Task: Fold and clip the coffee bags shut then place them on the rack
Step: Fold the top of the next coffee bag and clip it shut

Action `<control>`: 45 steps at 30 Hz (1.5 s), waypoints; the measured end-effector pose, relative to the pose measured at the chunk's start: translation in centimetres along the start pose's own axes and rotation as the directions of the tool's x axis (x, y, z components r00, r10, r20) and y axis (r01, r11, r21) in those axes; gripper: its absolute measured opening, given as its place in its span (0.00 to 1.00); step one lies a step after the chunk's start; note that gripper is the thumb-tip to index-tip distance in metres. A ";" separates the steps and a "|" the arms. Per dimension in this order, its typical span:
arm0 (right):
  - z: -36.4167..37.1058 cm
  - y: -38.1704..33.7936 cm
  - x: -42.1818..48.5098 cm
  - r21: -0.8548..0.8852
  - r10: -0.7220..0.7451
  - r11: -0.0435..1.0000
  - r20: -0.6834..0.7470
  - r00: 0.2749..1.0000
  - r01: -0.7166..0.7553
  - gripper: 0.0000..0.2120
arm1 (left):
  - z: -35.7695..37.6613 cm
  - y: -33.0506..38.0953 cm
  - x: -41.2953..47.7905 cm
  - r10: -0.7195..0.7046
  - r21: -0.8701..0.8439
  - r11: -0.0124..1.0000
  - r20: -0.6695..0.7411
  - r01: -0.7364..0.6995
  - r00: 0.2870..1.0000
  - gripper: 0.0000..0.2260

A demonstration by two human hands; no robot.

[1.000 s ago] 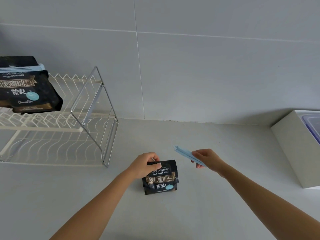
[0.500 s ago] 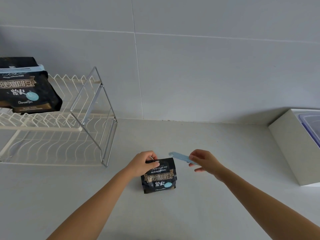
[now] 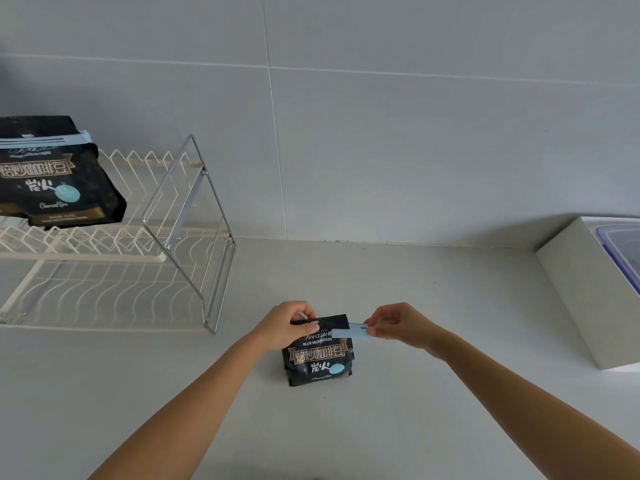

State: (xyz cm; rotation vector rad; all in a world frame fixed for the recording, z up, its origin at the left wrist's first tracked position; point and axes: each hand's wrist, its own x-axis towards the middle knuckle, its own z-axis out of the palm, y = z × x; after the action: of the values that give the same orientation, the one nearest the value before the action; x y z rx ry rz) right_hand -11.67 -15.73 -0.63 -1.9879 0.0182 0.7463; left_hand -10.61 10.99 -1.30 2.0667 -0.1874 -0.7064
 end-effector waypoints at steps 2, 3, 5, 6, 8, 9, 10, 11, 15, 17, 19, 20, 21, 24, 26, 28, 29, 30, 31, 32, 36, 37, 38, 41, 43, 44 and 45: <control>0.4 -0.8 0.2 -0.043 -0.038 0.998 0.013 0.999 0.039 0.04 | -0.2 0.0 0.2 0.003 0.014 1.000 0.013 -0.003 1.000 0.04; 0.5 -1.1 0.4 -0.062 -0.059 0.996 0.019 0.998 0.060 0.04 | -0.3 0.0 0.2 0.008 0.023 1.000 0.016 -0.008 1.000 0.04; 0.9 -1.7 0.8 -0.103 -0.104 0.989 0.030 0.994 0.107 0.04 | -0.5 0.1 0.5 0.040 0.072 0.997 -0.011 -0.039 0.999 0.03; 1.2 -2.0 1.0 -0.123 -0.124 0.984 0.034 0.992 0.127 0.04 | -0.7 0.1 0.7 0.064 0.122 0.991 -0.034 -0.059 0.997 0.03; 1.7 -2.3 1.4 -0.158 -0.151 0.975 0.034 0.988 0.154 0.03 | -0.9 0.2 1.0 0.093 0.213 0.974 -0.053 -0.079 0.994 0.02; 1.9 -2.5 1.5 -0.170 -0.159 0.972 0.031 0.987 0.162 0.03 | -1.0 0.2 1.1 0.094 0.233 0.969 -0.045 -0.081 0.995 0.02; 2.0 -2.6 1.6 -0.176 -0.166 0.970 0.025 0.986 0.168 0.04 | -1.1 0.2 1.2 0.091 0.244 0.967 -0.035 -0.079 0.995 0.03; 2.2 -2.7 1.6 -0.172 -0.175 0.969 0.018 0.984 0.176 0.05 | -1.2 0.1 1.2 0.085 0.250 0.965 -0.027 -0.075 0.996 0.05; 2.7 -3.4 1.6 -0.112 -0.183 0.977 -0.030 0.983 0.179 0.13 | -1.3 0.3 1.2 0.038 0.218 0.975 0.002 -0.037 0.999 0.08; 3.1 -3.9 1.8 -0.107 -0.160 0.982 -0.026 0.987 0.157 0.15 | -1.2 0.5 1.1 0.024 0.202 0.979 0.028 -0.029 0.999 0.09; 3.7 -4.3 2.1 -0.113 -0.148 0.983 -0.005 0.989 0.146 0.16 | -1.1 0.7 1.0 0.024 0.217 0.976 0.047 -0.034 0.999 0.11; 3.9 -4.5 2.3 -0.109 -0.144 0.983 0.010 0.989 0.144 0.17 | -1.1 0.8 0.9 0.027 0.237 0.971 0.054 -0.039 0.998 0.11; 4.2 -4.6 2.4 -0.104 -0.141 0.984 0.026 0.990 0.143 0.17 | -1.1 0.9 0.8 0.030 0.262 0.964 0.058 -0.045 0.998 0.12; 4.6 -4.8 2.7 -0.109 -0.145 0.982 0.066 0.987 0.151 0.18 | -1.2 0.9 0.7 0.046 0.314 0.948 0.055 -0.061 0.997 0.11; 4.8 -4.9 2.8 -0.118 -0.155 0.980 0.075 0.985 0.163 0.17 | -1.2 1.0 0.6 0.058 0.338 0.938 0.049 -0.071 0.997 0.11; 4.7 -5.0 2.9 -0.136 -0.167 0.975 0.081 0.983 0.177 0.17 | -1.1 1.0 0.6 0.066 0.358 0.931 0.035 -0.074 0.997 0.11; 4.7 -5.1 3.0 -0.154 -0.174 0.970 0.086 0.981 0.186 0.17 | -1.1 1.0 0.6 0.065 0.360 0.930 0.027 -0.070 0.998 0.11; 4.7 -5.1 3.0 -0.175 -0.181 0.965 0.093 0.979 0.195 0.17 | -1.1 1.0 0.6 0.063 0.359 0.931 0.023 -0.067 0.998 0.11; 4.8 -5.2 3.1 -0.196 -0.187 0.959 0.100 0.977 0.204 0.18 | -1.0 1.1 0.7 0.065 0.358 0.931 0.020 -0.068 0.998 0.11; 4.8 -5.3 3.2 -0.217 -0.193 0.953 0.109 0.975 0.213 0.18 | -1.1 1.2 0.7 0.068 0.359 0.931 0.019 -0.070 0.998 0.10; 5.5 -6.1 3.6 -0.298 -0.212 0.923 0.134 0.968 0.244 0.22 | -1.1 1.7 0.7 0.094 0.359 0.929 0.006 -0.090 0.996 0.08; 5.7 -6.3 3.7 -0.316 -0.215 0.916 0.136 0.967 0.248 0.22 | -1.1 1.8 0.7 0.095 0.350 0.933 -0.006 -0.087 0.995 0.07; 5.8 -6.5 3.8 -0.330 -0.218 0.910 0.137 0.966 0.252 0.23 | -1.1 1.7 0.6 0.093 0.337 0.938 -0.021 -0.080 0.995 0.08; 6.3 -6.7 3.9 -0.355 -0.226 0.898 0.132 0.965 0.259 0.25 | -0.9 1.3 0.6 0.074 0.277 0.959 -0.056 -0.056 0.996 0.08; 6.5 -6.7 3.8 -0.353 -0.228 0.899 0.126 0.966 0.258 0.24 | -0.7 1.0 0.5 0.057 0.222 0.974 -0.081 -0.038 0.995 0.07; 6.5 -6.7 3.8 -0.344 -0.225 0.904 0.121 0.967 0.254 0.24 | -0.6 0.9 0.5 0.047 0.196 0.980 -0.090 -0.028 0.995 0.07; 6.5 -6.7 3.8 -0.333 -0.223 0.909 0.116 0.968 0.249 0.23 | -0.5 0.7 0.5 0.035 0.171 0.985 -0.091 -0.019 0.995 0.07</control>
State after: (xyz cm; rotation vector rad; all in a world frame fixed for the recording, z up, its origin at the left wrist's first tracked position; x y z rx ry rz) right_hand -9.75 -5.92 0.51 -2.2394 -0.4198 0.7005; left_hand -9.85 10.76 -0.67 2.2503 -0.2285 -0.5926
